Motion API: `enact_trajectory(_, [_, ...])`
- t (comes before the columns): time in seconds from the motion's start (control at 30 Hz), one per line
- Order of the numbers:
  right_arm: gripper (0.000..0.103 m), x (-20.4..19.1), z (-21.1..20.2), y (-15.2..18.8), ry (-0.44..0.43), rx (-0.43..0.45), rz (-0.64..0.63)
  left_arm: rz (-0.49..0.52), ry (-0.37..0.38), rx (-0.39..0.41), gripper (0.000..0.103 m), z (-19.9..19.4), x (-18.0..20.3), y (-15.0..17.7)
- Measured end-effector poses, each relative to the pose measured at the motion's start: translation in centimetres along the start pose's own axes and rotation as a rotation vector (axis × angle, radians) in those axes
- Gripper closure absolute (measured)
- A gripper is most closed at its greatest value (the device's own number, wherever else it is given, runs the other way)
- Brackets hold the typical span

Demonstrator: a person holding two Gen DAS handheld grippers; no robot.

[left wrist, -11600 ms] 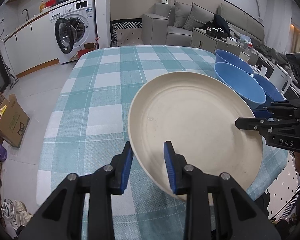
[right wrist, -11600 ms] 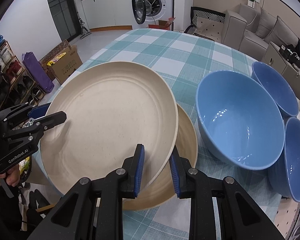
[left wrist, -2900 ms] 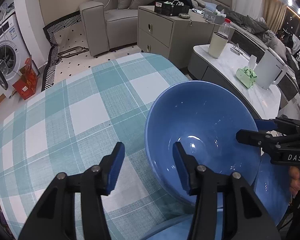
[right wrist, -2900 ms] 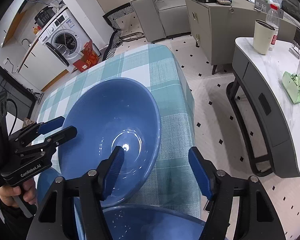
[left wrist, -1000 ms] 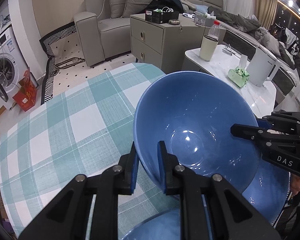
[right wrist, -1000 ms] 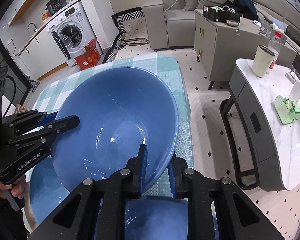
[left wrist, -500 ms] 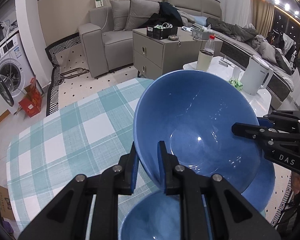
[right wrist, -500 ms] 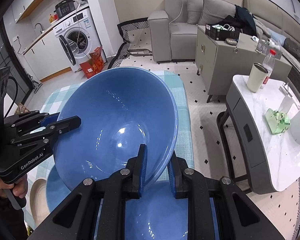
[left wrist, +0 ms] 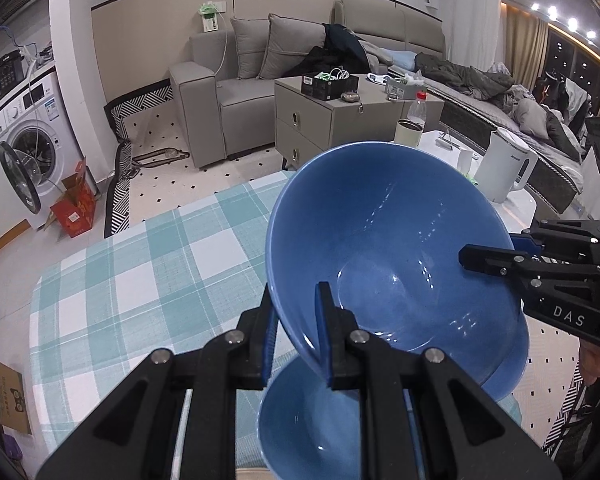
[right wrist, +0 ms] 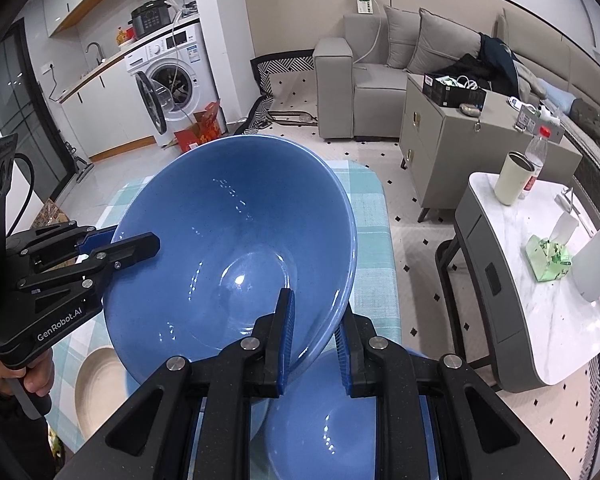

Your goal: Organize plates and bowls

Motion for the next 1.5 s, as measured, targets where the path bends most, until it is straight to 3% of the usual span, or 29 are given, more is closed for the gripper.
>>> enact_trajectory(0.73, [0.084, -5.4, -2.3, 2.8, -0.033, -0.006, -0.046, -0.04, -0.004, 0.017, 0.087, -4.2, -1.8, 4.6])
enact_trajectory(1.5, [0.084, -7.5, 0.5, 7.5, -0.054, -0.083, -0.067, -0.06, -0.018, -0.051, 0.087, -1.9, -2.2, 9.8])
Point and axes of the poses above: each gripper's, at about its wrist camera, not at the fingertips, and z roughly the way its jaws point, x to its right, y to its underside, the point moved 4 cm from there along z, roughly the way its jaws point, and after that the axes turned 10 degrees about -z, right-handed, at the moved point
